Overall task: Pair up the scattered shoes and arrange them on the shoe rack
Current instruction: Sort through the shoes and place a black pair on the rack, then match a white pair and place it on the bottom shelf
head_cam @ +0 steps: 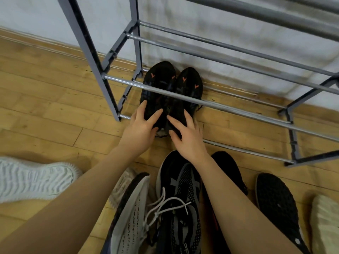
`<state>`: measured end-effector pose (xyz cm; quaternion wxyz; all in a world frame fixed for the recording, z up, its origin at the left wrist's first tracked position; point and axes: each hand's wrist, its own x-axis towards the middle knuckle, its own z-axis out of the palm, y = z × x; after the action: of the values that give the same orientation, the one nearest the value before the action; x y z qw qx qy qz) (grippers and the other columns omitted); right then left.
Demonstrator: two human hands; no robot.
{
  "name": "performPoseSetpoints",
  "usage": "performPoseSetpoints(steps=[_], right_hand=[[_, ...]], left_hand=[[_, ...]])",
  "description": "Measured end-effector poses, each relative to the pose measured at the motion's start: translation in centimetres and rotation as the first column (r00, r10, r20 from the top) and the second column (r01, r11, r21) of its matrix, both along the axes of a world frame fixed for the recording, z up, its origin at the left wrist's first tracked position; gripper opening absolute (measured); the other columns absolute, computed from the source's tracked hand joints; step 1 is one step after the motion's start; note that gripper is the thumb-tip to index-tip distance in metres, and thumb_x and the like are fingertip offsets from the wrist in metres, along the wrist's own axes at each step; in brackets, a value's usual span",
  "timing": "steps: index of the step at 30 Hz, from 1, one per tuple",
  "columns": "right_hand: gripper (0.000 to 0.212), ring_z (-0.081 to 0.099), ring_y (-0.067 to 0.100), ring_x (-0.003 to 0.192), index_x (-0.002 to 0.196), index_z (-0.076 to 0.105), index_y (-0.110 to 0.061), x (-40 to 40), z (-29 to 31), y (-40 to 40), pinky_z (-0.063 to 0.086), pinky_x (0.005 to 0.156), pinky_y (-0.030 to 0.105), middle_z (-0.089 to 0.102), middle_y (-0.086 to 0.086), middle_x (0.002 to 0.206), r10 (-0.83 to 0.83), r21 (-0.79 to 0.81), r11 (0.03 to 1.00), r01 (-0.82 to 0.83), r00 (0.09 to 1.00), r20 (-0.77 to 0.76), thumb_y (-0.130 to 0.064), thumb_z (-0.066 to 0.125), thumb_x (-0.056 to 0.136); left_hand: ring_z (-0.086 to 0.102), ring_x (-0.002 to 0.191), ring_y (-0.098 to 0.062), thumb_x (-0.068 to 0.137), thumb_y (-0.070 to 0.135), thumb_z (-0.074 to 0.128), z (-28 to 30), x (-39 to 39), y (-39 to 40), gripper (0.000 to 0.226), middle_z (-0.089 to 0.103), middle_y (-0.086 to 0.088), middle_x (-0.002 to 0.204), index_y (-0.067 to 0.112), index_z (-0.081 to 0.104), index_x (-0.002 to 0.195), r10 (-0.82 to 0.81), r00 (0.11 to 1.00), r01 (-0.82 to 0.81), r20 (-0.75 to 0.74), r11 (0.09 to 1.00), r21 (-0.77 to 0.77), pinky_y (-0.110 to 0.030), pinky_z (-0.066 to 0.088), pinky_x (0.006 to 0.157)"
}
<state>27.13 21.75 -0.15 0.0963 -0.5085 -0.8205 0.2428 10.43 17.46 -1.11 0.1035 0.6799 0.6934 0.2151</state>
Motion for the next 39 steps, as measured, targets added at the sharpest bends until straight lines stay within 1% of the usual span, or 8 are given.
performPoseSetpoints(steps=[3, 8, 16, 21, 26, 29, 34, 39], right_hand=[[0.048, 0.02, 0.034, 0.14, 0.142, 0.032, -0.043, 0.1, -0.4, -0.9, 0.018, 0.112, 0.047, 0.007, 0.007, 0.158, -0.069, 0.053, 0.996, 0.068, 0.997, 0.022, -0.039, 0.045, 0.096], [0.041, 0.031, 0.04, 0.132, 0.138, 0.044, -0.033, -0.4, -0.6, -1.1, 0.023, 0.109, 0.051, 0.019, 0.012, 0.155, -0.074, 0.125, 0.989, 0.075, 0.997, -0.011, -0.028, 0.048, 0.097], [0.041, 0.032, 0.034, 0.133, 0.138, 0.04, -0.042, -0.3, -0.5, -1.0, 0.025, 0.108, 0.047, 0.017, 0.006, 0.156, -0.091, 0.099, 0.992, 0.083, 0.993, 0.077, -0.036, 0.044, 0.097], [0.043, 0.02, 0.035, 0.138, 0.14, 0.037, -0.039, 0.6, 1.3, -2.8, 0.02, 0.109, 0.054, 0.01, 0.005, 0.158, -0.134, 0.113, 0.986, 0.123, 0.986, 0.095, -0.039, 0.042, 0.097], [0.041, 0.023, 0.032, 0.137, 0.139, 0.041, -0.035, 1.0, 3.2, -6.2, 0.017, 0.11, 0.048, 0.02, 0.002, 0.156, -0.079, 0.082, 0.993, 0.08, 0.997, -0.016, -0.038, 0.041, 0.098], [0.039, 0.031, 0.028, 0.133, 0.136, 0.047, -0.034, 0.5, 4.0, -8.3, 0.019, 0.108, 0.046, 0.031, 0.0, 0.151, -0.012, 0.102, 0.995, 0.021, 0.996, -0.085, -0.038, 0.044, 0.097], [0.04, 0.034, 0.01, 0.131, 0.135, 0.048, -0.036, 0.2, 4.3, -11.5, 0.011, 0.103, 0.032, 0.037, -0.012, 0.145, 0.145, -0.046, 0.987, -0.152, 0.981, -0.127, -0.043, 0.044, 0.096], [0.036, 0.043, 0.007, 0.122, 0.13, 0.052, -0.035, 0.0, 4.4, -14.0, 0.017, 0.104, 0.037, 0.051, -0.013, 0.134, 0.12, -0.114, 0.984, -0.138, 0.98, -0.157, -0.042, 0.044, 0.096]], left_hand=[[0.032, 0.13, -0.048, 0.087, 0.022, 0.063, -0.2, -0.7, 0.0, 0.065, 0.016, -0.024, 0.151, 0.029, 0.033, 0.143, 0.001, 1.0, -0.001, 0.001, 0.998, -0.063, -0.057, 0.044, 0.094], [0.042, 0.122, -0.049, 0.086, 0.015, 0.063, -0.2, -0.5, -0.2, 0.055, 0.033, -0.027, 0.143, 0.024, 0.043, 0.137, -0.012, 1.0, 0.012, 0.006, 1.0, 0.012, -0.063, 0.044, 0.09], [0.048, 0.117, -0.049, 0.08, 0.029, 0.069, 0.9, 0.2, -0.5, 0.055, 0.047, -0.021, 0.136, 0.025, 0.052, 0.132, 0.081, 0.958, -0.097, -0.274, 0.994, -0.048, -0.068, 0.031, 0.093], [0.039, 0.128, -0.04, 0.089, 0.03, 0.057, 2.5, 0.3, -2.3, 0.044, 0.048, -0.018, 0.136, 0.016, 0.053, 0.13, 0.133, 0.978, -0.136, -0.161, 0.991, -0.006, -0.057, 0.028, 0.101], [0.051, 0.117, -0.036, 0.087, 0.044, 0.032, 4.5, 0.5, -6.6, 0.053, 0.058, -0.011, 0.126, 0.015, 0.06, 0.121, 0.167, 0.984, -0.167, -0.055, 0.986, 0.016, -0.052, 0.036, 0.094], [0.049, 0.119, -0.033, 0.087, 0.047, 0.031, 5.6, 0.2, -9.4, 0.055, 0.056, -0.008, 0.129, 0.018, 0.057, 0.125, 0.19, 0.982, -0.19, -0.018, 0.982, -0.021, -0.05, 0.035, 0.094], [0.054, 0.113, -0.029, 0.09, 0.045, 0.035, 6.1, 0.4, -15.6, 0.049, 0.058, -0.006, 0.127, 0.018, 0.057, 0.124, 0.094, 0.991, -0.097, -0.091, 0.995, -0.034, -0.046, 0.039, 0.089], [0.058, 0.108, -0.025, 0.092, 0.054, 0.032, 5.0, 1.0, -20.7, 0.057, 0.06, -0.004, 0.124, 0.017, 0.053, 0.129, 0.023, 0.996, -0.033, -0.089, 0.993, -0.116, -0.043, 0.045, 0.088]])
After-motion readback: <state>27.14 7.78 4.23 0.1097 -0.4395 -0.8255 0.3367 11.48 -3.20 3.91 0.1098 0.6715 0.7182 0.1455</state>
